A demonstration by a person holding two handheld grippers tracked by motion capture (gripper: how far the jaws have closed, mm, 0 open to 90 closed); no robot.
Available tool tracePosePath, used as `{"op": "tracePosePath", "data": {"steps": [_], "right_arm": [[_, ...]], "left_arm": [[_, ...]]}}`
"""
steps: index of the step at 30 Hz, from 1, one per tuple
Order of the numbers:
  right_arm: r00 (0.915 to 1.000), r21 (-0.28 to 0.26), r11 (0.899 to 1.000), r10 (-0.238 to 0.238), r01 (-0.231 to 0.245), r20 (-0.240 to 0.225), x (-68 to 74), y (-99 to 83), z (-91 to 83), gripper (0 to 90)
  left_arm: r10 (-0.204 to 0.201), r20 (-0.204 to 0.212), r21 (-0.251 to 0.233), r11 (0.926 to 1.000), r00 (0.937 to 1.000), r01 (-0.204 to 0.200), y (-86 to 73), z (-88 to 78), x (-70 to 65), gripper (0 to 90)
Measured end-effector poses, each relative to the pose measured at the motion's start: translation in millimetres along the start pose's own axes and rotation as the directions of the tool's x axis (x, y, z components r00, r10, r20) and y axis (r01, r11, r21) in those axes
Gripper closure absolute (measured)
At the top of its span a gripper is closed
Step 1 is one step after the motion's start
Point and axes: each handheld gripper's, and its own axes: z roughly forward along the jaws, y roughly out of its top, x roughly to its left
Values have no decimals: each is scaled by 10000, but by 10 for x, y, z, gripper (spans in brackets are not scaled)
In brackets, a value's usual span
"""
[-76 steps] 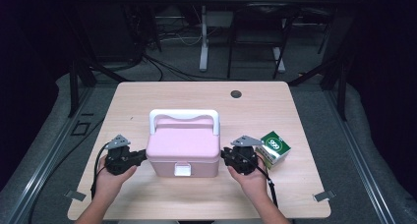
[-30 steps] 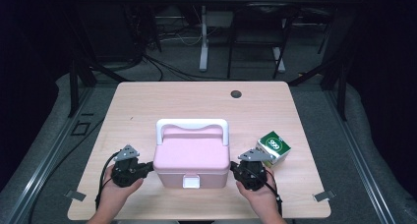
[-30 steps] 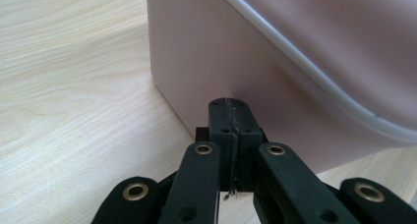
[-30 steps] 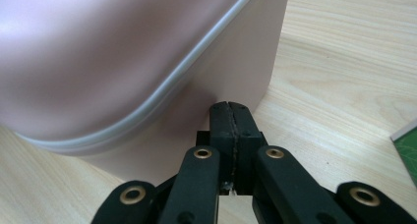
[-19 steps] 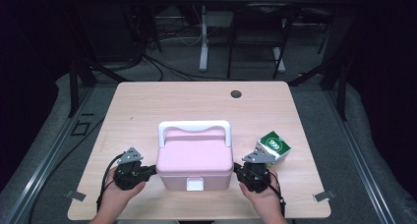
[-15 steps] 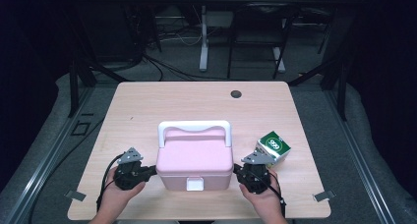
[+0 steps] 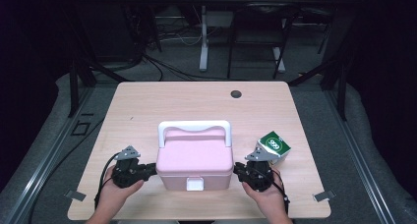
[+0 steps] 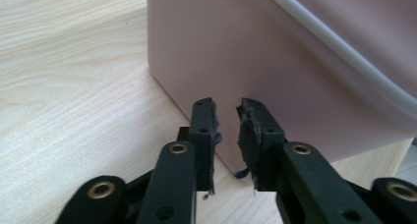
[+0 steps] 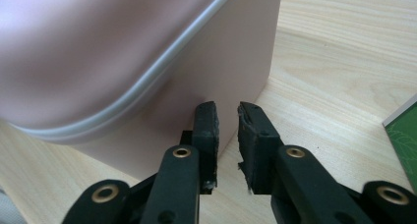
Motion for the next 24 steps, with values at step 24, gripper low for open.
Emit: {"op": "tracePosePath", "data": {"steps": [24], "right_arm": [[9971, 240, 9977, -625, 635, -425, -134, 549, -274, 611]], "left_arm": [[382, -182, -102, 9992, 9991, -384, 555, -382, 6, 524]]}}
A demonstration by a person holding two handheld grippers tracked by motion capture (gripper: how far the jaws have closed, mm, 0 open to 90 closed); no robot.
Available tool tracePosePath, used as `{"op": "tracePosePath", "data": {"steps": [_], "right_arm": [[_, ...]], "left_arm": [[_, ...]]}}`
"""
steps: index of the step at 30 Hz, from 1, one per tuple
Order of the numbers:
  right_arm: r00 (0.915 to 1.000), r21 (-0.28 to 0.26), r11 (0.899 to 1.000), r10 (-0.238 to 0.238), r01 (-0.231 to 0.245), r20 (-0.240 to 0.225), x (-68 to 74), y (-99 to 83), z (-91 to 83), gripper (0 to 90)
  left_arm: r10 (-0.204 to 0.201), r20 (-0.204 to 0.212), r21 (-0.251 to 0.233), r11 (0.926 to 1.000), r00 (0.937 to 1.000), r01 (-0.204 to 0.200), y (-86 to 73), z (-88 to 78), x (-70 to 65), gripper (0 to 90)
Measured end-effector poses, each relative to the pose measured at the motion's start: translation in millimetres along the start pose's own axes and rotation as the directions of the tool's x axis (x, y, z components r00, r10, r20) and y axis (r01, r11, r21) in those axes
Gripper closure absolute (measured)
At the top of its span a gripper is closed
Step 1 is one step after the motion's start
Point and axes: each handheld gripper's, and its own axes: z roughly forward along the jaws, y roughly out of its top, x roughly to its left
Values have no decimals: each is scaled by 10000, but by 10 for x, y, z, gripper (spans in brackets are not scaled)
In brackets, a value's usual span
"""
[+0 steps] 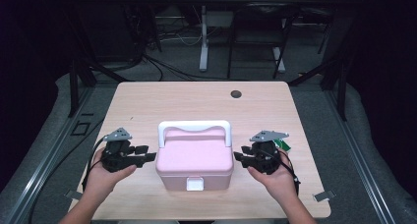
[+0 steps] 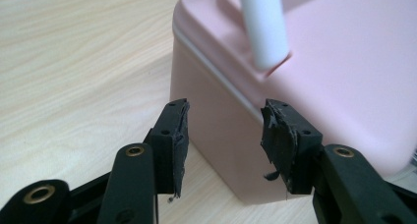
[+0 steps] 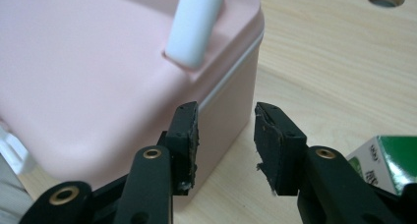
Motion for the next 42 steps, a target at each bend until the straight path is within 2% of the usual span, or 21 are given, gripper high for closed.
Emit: {"op": "tracePosePath", "data": {"steps": [1, 2, 4, 5, 6, 7, 9, 14, 19, 25, 27, 32, 35, 39, 41, 42], "right_arm": [[9990, 43, 10000, -29, 27, 438, 12, 33, -20, 610], [9999, -87, 10000, 0, 1, 125, 4, 60, -33, 610], [9998, -167, 9998, -78, 82, 204, 17, 125, -78, 611], [9999, -260, 9996, -71, 68, -107, 14, 139, -87, 610], [9998, -215, 9997, -86, 90, 171, 29, 156, -101, 611], [9999, -277, 9996, -96, 94, -71, 32, 179, -114, 609], [9998, -352, 9993, -114, 109, -153, 39, 209, -128, 605], [9961, -468, 9988, 89, -130, -877, 43, 259, -106, 588], [9954, -390, 9992, 50, -88, -960, 40, 289, -21, 575], [9909, -528, 9984, 144, -216, -1342, 17, 335, 70, 574], [9921, -500, 9987, 35, -98, -1252, 32, 351, 93, 573], [9905, -502, 9985, 126, -197, -1370, 20, 376, 128, 585], [9901, -534, 9981, 231, -308, -1387, 9, 376, 125, 625], [9922, -674, 9972, 239, -324, -1226, 18, 363, 113, 671], [9935, -738, 9970, 155, -239, -1129, 32, 352, 104, 691], [9942, -801, 9967, 4, -90, -1072, 48, 337, 93, 706]], "left_arm": [[44, 20, -12, 10000, 10000, -44, 30, -11, -6, 521], [38, 70, -46, 10000, 10000, -37, 79, -30, -22, 518], [68, 208, -96, 9999, 9998, -66, 117, -43, -31, 512], [67, 218, -118, 9999, 9997, -65, 136, -49, -39, 511], [106, 231, -162, 9998, 9997, -102, 166, -55, -51, 510], [138, 235, -175, 9998, 9996, -134, 183, -57, -58, 506], [194, 275, -188, 9996, 9994, -188, 230, -54, -74, 502], [168, 360, -169, 9997, 9992, -162, 302, 6, -85, 500], [103, 487, -115, 9999, 9988, -97, 349, 106, -97, 501], [76, 640, -219, 9997, 9979, -62, 384, 177, -112, 520], [79, 667, -253, 9997, 9977, -63, 392, 193, -126, 537], [28, 652, -287, 9996, 9979, -9, 401, 202, -115, 553], [-59, 660, -364, 9993, 9978, 83, 392, 200, -112, 586], [52, 671, -422, 9991, 9977, -24, 380, 184, -110, 615], [121, 660, -447, 9990, 9977, -92, 371, 176, -125, 632], [286, 602, -470, 9986, 9978, -257, 364, 164, -140, 642]]}}
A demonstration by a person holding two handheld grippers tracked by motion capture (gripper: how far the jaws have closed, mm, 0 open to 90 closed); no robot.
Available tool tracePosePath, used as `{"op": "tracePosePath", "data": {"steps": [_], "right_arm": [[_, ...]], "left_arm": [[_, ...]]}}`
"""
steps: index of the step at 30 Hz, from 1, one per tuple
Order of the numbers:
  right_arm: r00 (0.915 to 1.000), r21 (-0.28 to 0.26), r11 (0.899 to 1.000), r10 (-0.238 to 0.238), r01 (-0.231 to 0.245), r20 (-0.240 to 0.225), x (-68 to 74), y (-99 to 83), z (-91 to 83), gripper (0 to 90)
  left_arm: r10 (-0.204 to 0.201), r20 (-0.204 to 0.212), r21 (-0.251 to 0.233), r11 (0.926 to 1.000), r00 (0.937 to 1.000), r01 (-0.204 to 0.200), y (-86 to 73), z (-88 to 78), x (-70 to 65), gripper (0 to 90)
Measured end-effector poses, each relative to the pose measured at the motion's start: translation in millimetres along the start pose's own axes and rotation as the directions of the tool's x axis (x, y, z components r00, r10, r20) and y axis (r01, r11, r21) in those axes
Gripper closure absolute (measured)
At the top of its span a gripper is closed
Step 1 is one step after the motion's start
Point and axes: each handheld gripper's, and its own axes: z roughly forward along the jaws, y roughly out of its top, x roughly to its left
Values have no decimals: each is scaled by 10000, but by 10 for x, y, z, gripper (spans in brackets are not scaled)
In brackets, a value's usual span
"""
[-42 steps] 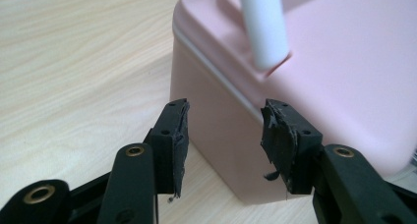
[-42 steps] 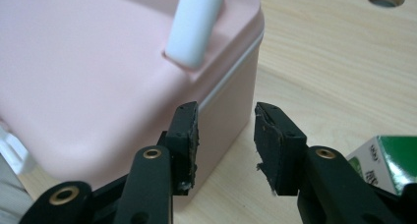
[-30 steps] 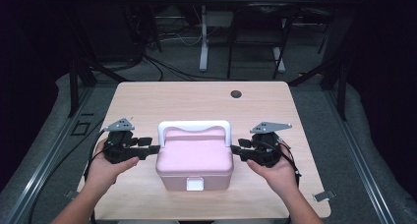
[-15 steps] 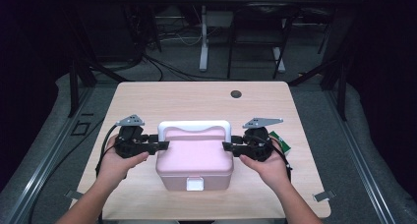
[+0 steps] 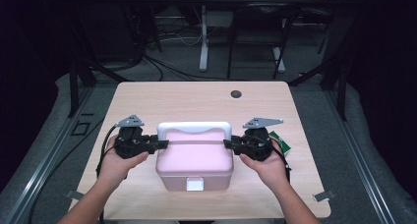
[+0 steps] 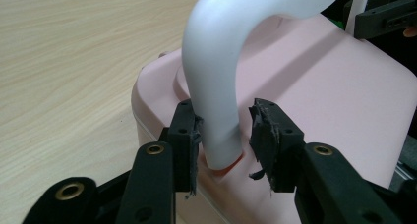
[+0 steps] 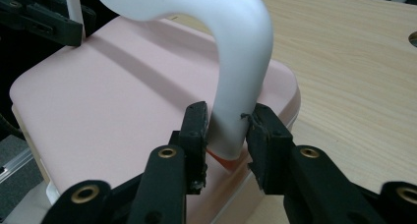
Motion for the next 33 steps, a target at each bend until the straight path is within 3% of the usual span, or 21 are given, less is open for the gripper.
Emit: {"op": "tracePosePath", "data": {"steps": [11, 18, 33], "right_arm": [[9996, -10, 9997, -262, 262, -87, 122, -87, -84, 735], [9994, 25, 9994, -342, 342, -77, 204, -123, -118, 736], [9990, 184, 9989, -420, 423, -162, 242, -90, -134, 738]], "left_arm": [[313, -87, -64, 9995, 9995, -314, -78, -88, -63, 726], [395, -97, -20, 9992, 9992, -395, -115, -134, -100, 730], [346, -74, 224, 9992, 9994, -345, -74, -183, -102, 732]]}}
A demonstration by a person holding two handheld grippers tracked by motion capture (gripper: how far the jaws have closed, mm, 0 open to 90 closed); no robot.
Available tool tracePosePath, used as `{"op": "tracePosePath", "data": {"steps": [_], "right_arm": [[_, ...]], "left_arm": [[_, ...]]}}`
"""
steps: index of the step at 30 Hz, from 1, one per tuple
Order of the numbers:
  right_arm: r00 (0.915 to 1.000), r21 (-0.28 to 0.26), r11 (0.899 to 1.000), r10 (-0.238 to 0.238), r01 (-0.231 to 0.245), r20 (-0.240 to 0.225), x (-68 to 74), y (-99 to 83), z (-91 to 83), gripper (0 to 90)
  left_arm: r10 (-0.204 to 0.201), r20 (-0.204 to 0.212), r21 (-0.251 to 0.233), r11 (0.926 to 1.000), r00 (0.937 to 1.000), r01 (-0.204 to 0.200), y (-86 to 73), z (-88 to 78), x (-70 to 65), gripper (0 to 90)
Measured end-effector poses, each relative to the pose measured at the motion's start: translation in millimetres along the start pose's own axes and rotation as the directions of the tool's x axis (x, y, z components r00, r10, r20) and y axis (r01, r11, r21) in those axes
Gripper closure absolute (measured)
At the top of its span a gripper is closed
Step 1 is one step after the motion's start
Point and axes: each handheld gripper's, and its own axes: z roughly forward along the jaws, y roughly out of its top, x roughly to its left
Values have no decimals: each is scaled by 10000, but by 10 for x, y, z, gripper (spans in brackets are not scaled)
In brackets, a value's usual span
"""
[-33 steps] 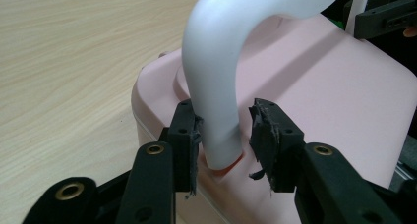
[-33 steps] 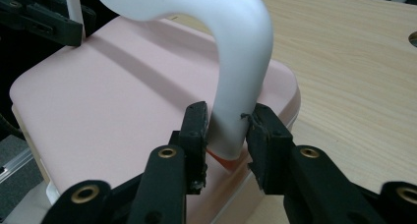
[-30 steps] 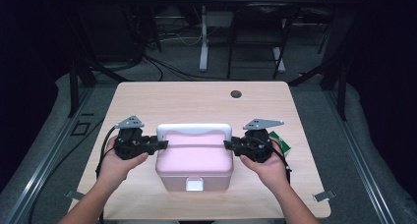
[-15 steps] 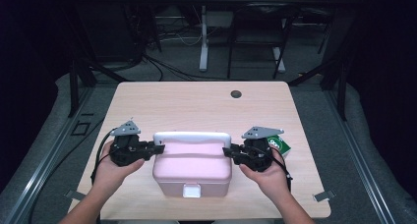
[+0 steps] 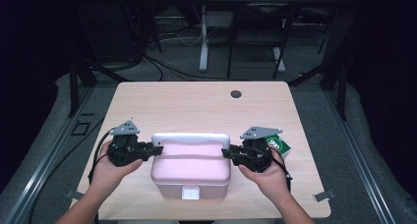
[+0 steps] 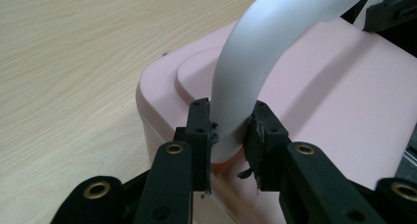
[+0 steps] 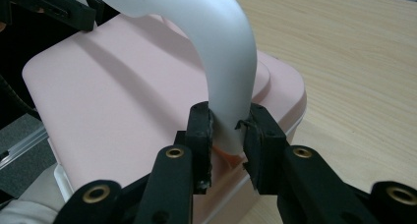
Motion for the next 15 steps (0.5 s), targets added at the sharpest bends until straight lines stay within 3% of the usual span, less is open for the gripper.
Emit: {"op": "tracePosePath", "data": {"steps": [15], "right_arm": [[9994, -498, 9982, 322, -330, -155, -49, 159, -69, 739]], "left_arm": [[-273, 151, -191, 9994, 9995, 276, 190, -61, 66, 731]]}}
